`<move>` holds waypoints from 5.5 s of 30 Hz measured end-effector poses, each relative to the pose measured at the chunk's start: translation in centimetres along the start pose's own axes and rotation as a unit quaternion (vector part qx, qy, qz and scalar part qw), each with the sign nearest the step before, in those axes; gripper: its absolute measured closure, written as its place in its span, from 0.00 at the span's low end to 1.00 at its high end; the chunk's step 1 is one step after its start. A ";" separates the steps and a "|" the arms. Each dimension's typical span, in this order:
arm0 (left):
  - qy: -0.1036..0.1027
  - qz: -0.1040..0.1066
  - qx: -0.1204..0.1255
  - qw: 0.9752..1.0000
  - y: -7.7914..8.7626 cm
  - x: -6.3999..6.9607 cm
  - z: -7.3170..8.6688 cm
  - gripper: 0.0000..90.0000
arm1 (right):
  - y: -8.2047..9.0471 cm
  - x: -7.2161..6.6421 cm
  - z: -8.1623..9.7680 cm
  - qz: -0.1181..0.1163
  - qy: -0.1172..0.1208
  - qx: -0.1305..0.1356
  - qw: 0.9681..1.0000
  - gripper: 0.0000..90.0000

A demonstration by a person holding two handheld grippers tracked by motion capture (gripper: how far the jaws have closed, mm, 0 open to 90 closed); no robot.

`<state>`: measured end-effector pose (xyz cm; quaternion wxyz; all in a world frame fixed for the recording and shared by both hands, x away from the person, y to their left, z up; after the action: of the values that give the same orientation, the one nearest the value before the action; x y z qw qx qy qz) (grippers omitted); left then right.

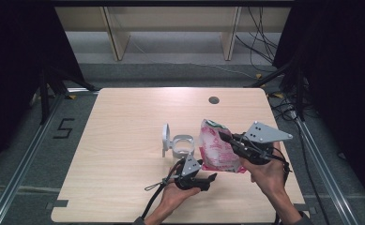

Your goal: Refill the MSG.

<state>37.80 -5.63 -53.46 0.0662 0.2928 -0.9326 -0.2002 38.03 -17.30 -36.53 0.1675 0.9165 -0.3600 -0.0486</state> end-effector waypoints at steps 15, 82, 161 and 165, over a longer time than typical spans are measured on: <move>-0.015 -0.031 0.030 0.999 -0.8 1.1 -0.3 0.80 | -0.6 0.3 -0.4 0.010 0.000 -0.001 1.000 1.00; 0.045 -0.010 0.098 0.994 -2.5 1.1 -2.6 0.84 | -8.9 -0.7 -2.1 -0.023 -0.069 0.008 0.997 1.00; 0.052 0.003 0.134 0.990 -3.3 1.4 -3.5 0.84 | -11.3 -1.6 -2.1 -0.020 -0.012 -0.047 0.999 1.00; 0.052 0.003 0.135 0.989 -3.3 1.5 -3.5 0.84 | -11.2 -1.6 -2.1 -0.019 -0.014 -0.045 0.999 1.00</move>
<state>39.16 -10.10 -51.60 0.0748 0.3066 -0.9472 -0.0567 44.56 -7.97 -38.44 0.2025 0.9141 -0.3418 -0.0809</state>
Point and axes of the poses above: each handheld gripper's, and its own axes: y roughly backward along the jaws, z roughly out of its underside, x roughly to its right, the point moved 6 cm from there along -y, roughly forward along the jaws, and after that the axes turned 6 degrees about -y, right-handed, at the moved point
